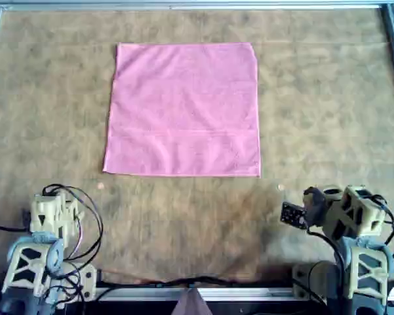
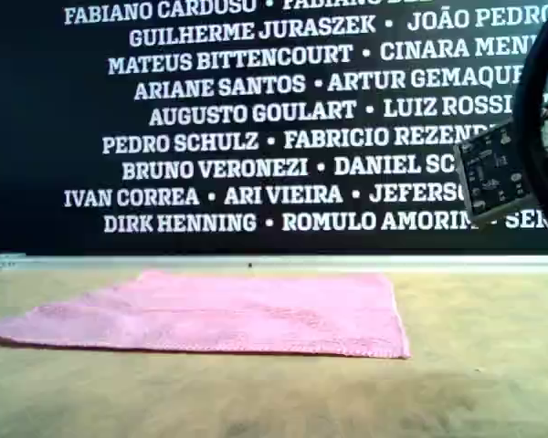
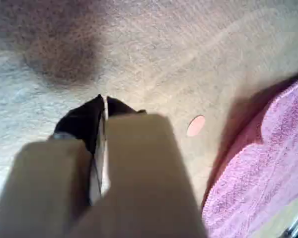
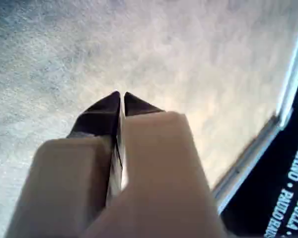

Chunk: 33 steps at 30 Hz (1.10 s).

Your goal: Fold a cloth

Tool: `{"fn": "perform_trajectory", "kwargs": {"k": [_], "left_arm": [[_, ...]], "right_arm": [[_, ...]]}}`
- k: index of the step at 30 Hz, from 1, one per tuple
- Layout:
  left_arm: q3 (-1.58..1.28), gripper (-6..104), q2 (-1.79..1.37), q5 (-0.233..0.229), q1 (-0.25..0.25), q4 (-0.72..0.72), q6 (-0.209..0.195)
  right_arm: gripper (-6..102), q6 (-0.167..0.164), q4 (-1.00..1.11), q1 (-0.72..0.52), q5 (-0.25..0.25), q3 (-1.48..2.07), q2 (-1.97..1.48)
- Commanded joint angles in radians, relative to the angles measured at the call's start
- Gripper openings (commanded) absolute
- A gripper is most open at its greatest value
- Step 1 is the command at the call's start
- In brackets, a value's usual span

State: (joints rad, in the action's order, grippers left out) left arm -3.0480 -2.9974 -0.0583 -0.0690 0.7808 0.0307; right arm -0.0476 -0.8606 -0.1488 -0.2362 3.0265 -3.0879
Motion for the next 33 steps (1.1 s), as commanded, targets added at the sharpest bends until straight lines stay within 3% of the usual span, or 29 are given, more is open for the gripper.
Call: {"fn": "perform_trajectory", "kwargs": {"k": [1, 33], "left_arm": [[0.035, 0, 0.002, 0.003, 0.005, -0.014, -0.005], [0.037, 1, -0.012, 0.005, 0.005, -0.028, -0.005]], "right_arm": [[1, 0.005, -0.014, 0.005, -0.008, 0.011, -0.034], [3, -0.012, -0.012, 0.006, 0.006, 0.011, -0.037]]}}
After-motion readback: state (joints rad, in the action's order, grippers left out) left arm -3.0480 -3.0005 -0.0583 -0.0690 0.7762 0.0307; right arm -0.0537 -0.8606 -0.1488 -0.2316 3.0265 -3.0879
